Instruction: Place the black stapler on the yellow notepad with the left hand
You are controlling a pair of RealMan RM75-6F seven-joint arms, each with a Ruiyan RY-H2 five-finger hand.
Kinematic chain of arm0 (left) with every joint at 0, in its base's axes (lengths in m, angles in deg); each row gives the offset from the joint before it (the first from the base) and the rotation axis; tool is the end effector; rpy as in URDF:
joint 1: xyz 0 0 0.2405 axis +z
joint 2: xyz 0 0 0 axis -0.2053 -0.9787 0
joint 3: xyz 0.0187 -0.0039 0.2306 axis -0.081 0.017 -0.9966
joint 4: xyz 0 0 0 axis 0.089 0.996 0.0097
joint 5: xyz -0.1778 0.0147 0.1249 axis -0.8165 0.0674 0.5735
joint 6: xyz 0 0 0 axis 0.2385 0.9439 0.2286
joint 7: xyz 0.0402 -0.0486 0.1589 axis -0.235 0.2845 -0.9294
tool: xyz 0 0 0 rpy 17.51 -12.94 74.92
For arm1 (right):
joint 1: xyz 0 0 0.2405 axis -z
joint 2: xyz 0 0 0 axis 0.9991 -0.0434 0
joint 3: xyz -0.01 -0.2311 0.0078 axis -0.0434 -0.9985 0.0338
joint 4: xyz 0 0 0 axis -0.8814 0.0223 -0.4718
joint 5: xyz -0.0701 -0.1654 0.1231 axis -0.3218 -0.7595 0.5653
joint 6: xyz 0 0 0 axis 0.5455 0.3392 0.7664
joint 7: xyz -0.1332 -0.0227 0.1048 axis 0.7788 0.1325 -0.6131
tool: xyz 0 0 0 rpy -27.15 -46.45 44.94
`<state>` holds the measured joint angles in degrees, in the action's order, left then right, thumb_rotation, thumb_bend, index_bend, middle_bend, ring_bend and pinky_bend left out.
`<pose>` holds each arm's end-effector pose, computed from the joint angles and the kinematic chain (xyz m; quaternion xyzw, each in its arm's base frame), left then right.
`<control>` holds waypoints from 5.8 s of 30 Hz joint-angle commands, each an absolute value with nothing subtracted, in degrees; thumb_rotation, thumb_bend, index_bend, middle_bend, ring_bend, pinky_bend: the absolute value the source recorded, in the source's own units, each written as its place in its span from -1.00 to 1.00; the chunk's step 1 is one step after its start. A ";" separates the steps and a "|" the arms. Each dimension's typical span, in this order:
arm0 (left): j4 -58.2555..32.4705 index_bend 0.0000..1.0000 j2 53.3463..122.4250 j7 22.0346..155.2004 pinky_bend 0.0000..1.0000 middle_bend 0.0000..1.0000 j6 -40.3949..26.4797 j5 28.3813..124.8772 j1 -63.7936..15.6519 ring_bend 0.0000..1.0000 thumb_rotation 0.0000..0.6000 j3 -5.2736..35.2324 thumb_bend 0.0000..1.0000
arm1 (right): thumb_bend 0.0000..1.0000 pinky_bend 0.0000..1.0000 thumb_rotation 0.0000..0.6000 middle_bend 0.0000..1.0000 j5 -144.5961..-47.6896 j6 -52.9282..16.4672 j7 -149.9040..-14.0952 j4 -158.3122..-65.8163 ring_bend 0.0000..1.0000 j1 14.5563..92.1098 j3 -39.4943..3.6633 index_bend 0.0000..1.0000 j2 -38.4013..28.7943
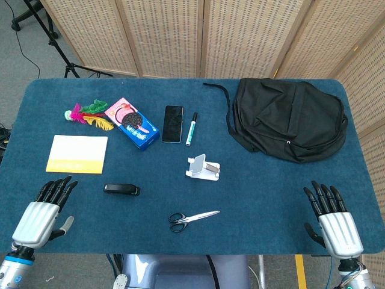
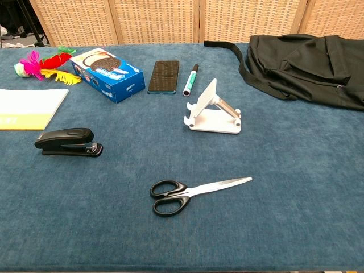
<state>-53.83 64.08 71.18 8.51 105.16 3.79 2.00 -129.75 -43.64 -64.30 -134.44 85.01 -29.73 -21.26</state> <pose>-0.2144 0.1806 0.1009 -0.6810 -0.3989 -0.3460 0.5073 -0.2512 -0.1752 0.1115 0.6627 -0.3067 0.3686 0.5752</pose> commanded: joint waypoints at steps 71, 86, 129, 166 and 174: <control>-41.47 -0.63 78.85 69.30 -0.85 -1.00 -17.19 79.04 -15.71 -0.97 1.00 12.67 -0.22 | -0.33 -0.94 1.00 -1.00 -128.96 -41.72 -63.86 -134.88 -1.00 85.20 -29.00 -0.87 -21.39; -37.83 -0.51 82.83 67.18 -0.85 -0.98 -16.80 76.11 -17.89 -0.90 1.00 11.25 -0.14 | -0.33 -0.95 1.00 -1.00 -129.52 -42.47 -64.24 -134.84 -1.00 85.40 -28.82 -0.87 -21.48; -32.09 -0.06 83.54 65.11 -0.62 -0.63 -9.73 77.07 -18.89 -0.60 1.00 12.34 0.17 | -0.33 -0.95 1.00 -1.00 -129.40 -42.62 -64.91 -135.18 -1.00 85.60 -28.51 -0.87 -21.88; 1.62 -0.05 90.60 81.08 -0.62 -0.63 -16.86 80.45 -18.66 -0.60 1.00 13.16 0.17 | -0.33 -0.97 1.00 -1.00 -128.84 -41.15 -62.24 -134.98 -1.00 85.30 -28.67 -0.87 -20.73; 4.85 -0.06 93.12 81.99 -0.62 -0.63 -17.52 81.88 -18.33 -0.60 1.00 12.69 0.14 | -0.33 -0.99 1.00 -1.00 -128.64 -41.17 -62.05 -134.83 -1.00 85.30 -28.57 -0.87 -20.56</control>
